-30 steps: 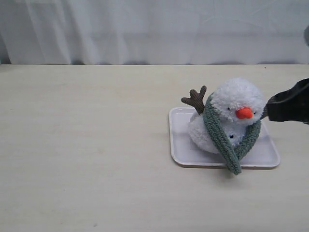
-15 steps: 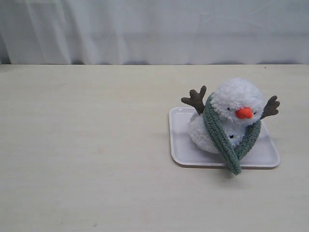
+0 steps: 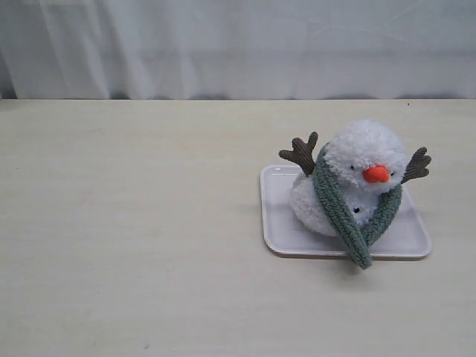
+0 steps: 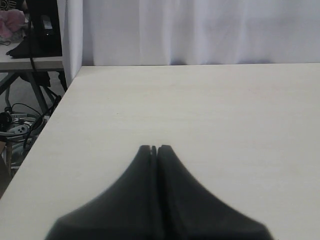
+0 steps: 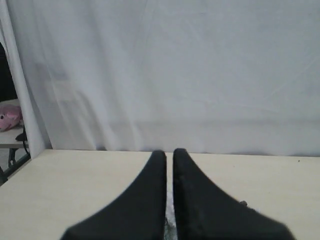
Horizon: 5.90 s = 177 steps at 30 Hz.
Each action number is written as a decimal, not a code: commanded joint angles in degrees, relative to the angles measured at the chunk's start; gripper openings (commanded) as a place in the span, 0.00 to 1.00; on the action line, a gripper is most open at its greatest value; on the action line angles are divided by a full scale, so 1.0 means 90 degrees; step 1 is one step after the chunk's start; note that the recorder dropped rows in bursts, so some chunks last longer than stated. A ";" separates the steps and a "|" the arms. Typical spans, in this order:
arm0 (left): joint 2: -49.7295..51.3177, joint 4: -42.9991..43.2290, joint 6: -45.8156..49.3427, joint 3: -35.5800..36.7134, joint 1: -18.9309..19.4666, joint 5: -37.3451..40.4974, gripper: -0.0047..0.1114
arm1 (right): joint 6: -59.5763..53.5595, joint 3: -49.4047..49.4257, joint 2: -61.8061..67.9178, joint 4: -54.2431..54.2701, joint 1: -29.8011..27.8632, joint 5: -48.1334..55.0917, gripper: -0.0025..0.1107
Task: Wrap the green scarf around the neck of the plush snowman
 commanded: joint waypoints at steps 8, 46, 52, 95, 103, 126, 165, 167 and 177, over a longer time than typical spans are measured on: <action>-0.0013 -0.0029 -0.0006 0.0021 0.0009 -0.0081 0.04 | -0.0041 0.0004 -0.0750 0.0010 0.0004 0.0001 0.06; -0.0013 -0.0029 -0.0006 0.0021 0.0009 -0.0081 0.04 | -0.0041 0.0003 -0.1107 0.0199 -0.0844 -0.0434 0.06; -0.0013 -0.0029 -0.0006 0.0021 0.0009 -0.0081 0.04 | -0.0131 0.0552 -0.1519 0.0627 -0.1661 -0.2527 0.06; -0.0013 -0.0029 -0.0006 0.0021 0.0009 -0.0081 0.04 | -0.2567 0.3569 -0.1519 0.1027 -0.3113 -0.5814 0.06; -0.0013 -0.0029 -0.0006 0.0021 0.0009 -0.0081 0.04 | -0.2289 0.4537 -0.1519 0.1027 -0.3262 -0.6399 0.06; -0.0013 -0.0029 -0.0006 0.0021 0.0009 -0.0081 0.04 | -0.2289 0.5165 -0.1519 0.1202 -0.3247 -0.4610 0.06; -0.0013 -0.0029 -0.0006 0.0021 0.0009 -0.0081 0.04 | -0.2248 0.5165 -0.1519 0.1202 -0.3247 -0.2439 0.06; -0.0013 -0.0029 -0.0006 0.0021 0.0009 -0.0081 0.04 | -0.2289 0.5165 -0.1519 0.1202 -0.3247 -0.2439 0.06; -0.0013 -0.0029 -0.0006 0.0021 0.0009 -0.0081 0.04 | -0.2289 0.5165 -0.1519 0.1202 -0.3247 -0.2439 0.06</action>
